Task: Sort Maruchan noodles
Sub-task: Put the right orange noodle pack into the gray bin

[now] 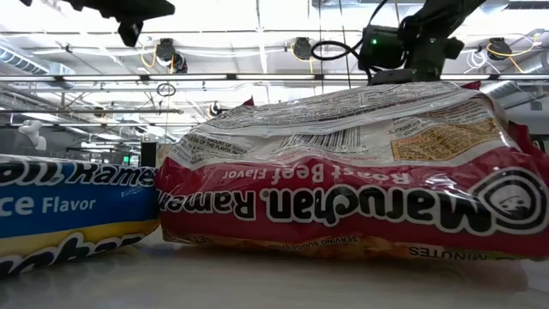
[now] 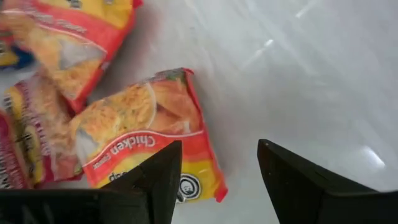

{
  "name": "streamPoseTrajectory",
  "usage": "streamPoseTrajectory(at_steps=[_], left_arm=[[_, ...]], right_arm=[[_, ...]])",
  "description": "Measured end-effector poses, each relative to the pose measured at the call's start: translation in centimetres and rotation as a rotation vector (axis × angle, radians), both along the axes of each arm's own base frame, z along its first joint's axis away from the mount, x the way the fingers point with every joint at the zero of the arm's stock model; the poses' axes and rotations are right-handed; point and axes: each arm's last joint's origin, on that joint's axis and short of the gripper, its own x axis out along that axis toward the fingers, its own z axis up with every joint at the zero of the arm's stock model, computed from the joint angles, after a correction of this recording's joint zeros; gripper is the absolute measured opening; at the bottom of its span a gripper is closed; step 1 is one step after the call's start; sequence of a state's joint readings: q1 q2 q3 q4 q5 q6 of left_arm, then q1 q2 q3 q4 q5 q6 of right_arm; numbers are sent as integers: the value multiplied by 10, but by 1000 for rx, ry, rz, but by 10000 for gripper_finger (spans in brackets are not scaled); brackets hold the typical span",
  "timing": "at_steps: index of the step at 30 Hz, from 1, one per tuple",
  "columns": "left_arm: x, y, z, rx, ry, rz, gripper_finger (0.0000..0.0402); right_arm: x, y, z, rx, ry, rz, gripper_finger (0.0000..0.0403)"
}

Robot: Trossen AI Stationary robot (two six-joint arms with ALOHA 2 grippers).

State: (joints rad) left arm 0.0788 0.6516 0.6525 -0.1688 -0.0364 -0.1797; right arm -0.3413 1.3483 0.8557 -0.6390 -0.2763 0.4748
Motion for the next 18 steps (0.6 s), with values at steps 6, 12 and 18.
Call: streamPoseTrajectory(at_steps=[6,12,18], left_arm=[[10,1,-2,-90,-13,16,5],[14,1,5,-79,-83,23,5],[15,2,5,-83,-94,30,5]], right_arm=[[-12,-8,-17,118,-63,74,203],[-24,-7,-33,157,-28,72,203],[-31,-4,-52,202,-65,25,203]])
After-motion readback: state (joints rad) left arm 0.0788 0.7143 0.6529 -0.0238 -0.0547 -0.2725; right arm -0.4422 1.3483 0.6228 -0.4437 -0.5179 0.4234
